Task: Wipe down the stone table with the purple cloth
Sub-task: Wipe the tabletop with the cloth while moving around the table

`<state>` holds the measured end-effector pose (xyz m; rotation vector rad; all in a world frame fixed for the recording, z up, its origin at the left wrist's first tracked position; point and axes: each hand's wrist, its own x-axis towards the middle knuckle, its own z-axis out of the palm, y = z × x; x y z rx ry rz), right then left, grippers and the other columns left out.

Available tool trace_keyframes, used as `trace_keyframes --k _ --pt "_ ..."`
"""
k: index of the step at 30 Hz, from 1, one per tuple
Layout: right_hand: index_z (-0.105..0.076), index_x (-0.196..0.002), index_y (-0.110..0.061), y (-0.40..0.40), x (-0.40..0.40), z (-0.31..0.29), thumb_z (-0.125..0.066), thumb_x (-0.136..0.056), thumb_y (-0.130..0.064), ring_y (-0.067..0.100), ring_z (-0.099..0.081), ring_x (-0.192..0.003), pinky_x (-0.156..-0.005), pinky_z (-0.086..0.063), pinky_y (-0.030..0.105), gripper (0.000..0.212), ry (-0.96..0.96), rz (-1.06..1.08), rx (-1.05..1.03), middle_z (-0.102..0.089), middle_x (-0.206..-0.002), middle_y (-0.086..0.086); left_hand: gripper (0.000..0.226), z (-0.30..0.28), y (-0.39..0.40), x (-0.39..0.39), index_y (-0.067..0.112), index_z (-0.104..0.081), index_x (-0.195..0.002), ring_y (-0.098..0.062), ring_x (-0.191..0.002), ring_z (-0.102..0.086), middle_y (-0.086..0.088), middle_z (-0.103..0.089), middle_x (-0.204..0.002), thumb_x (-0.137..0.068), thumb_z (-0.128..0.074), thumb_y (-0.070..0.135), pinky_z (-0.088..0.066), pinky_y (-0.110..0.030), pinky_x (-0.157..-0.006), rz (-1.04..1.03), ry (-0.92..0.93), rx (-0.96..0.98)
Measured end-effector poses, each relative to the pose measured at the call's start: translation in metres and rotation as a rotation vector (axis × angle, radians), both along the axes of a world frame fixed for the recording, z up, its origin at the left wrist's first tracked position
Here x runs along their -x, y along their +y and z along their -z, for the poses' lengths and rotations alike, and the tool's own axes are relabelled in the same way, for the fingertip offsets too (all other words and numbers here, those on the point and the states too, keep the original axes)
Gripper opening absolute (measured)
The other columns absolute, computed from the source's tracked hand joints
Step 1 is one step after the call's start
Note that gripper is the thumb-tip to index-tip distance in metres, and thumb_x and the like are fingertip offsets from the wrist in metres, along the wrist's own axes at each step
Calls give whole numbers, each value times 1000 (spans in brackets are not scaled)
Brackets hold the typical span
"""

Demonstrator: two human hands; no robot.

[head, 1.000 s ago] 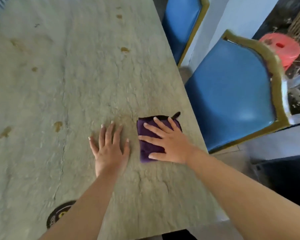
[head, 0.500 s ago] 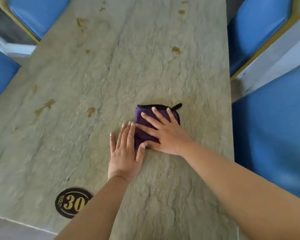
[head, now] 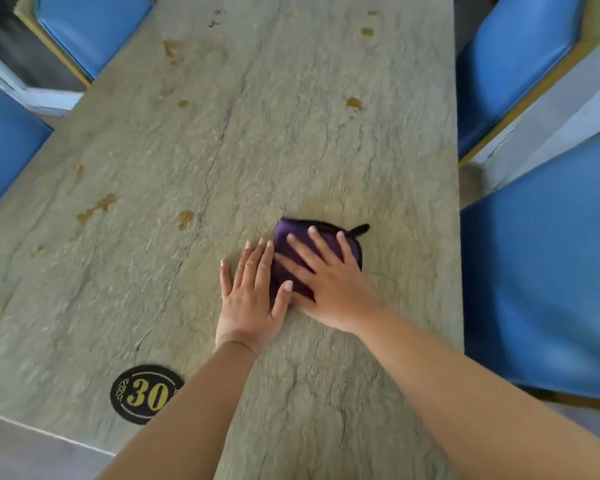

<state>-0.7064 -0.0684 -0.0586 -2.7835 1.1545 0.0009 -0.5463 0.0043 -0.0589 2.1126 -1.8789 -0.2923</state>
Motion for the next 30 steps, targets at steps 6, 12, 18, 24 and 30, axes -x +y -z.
trace_keyframes --k 6,12,18,24,30 --pt "3 -146 -53 -18 111 -5 -3 -84 -77 20 11 -148 -118 6 48 67 74 238 -22 9 -160 -14 71 0 -2 0 25 -20 -153 -16 -150 4 1 -11 -162 -90 -16 59 6 -51 -120 17 -104 -50" --pt "-2 -151 -39 62 70 2 -11 -91 -66 31 9 -147 -114 10 56 66 74 664 -35 6 -162 -1 71 4 0 5 21 -3 -154 -26 -149 12 -7 3 -163 -94 -14 57 3 -58 -118 37 -280 -152" --pt "-15 -150 -40 186 94 0 -29 -92 -65 29 -3 -148 -115 -4 57 65 38 329 -9 -7 -162 -3 64 -5 24 37 23 -7 -155 -25 -150 5 -5 0 -163 -98 -22 50 -1 -52 -120 134 -170 -172" --pt "-11 -148 -49 149 113 -3 -25 -88 -72 23 5 -149 -117 -3 57 65 52 378 -25 -1 -161 -10 64 10 55 70 25 -5 -155 -27 -149 9 -3 3 -163 -97 -14 50 3 -54 -119 123 -231 -128" --pt "1 -148 -47 88 106 -2 -16 -91 -68 23 16 -147 -115 11 57 64 100 572 -87 10 -161 -9 63 9 56 68 27 -3 -154 -24 -149 13 0 5 -163 -98 -17 52 5 -53 -119 128 -206 -109"
